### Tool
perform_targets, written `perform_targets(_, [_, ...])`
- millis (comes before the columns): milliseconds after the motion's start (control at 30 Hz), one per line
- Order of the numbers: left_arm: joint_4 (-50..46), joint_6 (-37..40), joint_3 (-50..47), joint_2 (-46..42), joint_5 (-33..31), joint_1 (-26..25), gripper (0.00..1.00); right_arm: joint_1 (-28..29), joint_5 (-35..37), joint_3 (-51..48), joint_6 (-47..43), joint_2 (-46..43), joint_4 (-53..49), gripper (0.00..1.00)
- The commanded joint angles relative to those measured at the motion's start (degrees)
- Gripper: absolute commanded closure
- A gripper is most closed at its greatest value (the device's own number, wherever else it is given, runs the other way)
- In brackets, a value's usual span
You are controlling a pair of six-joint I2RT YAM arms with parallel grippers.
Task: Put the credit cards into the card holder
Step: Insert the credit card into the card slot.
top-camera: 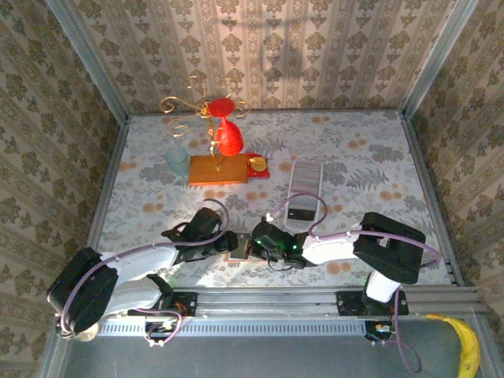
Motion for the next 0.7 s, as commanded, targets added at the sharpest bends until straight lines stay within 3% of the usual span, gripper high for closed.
perform_targets(0, [1.5, -2.1, -2.9, 1.0, 3.5, -0.5, 0.54, -0.1, -1.6, 1.1, -2.5, 1.7, 1.6, 0.93])
perform_targets(233, [0.9, -3.4, -3.5, -1.7, 3.2, -0.4, 0.56, -0.1, -3.6, 0.3, -3.2, 2.6, 7.3, 0.91])
perform_targets(433, [-0.4, -4.8, -4.2, -6.2, 1.8, -0.1, 0.56, -0.2, 1.0, 0.1, -4.9, -1.4, -2.2, 0.79])
perform_targets(667, [8.2, -9.5, -6.6, -8.1, 5.0, -0.1, 0.56, -0.3, 0.0, -0.6, -5.1, 0.4, -2.5, 0.9])
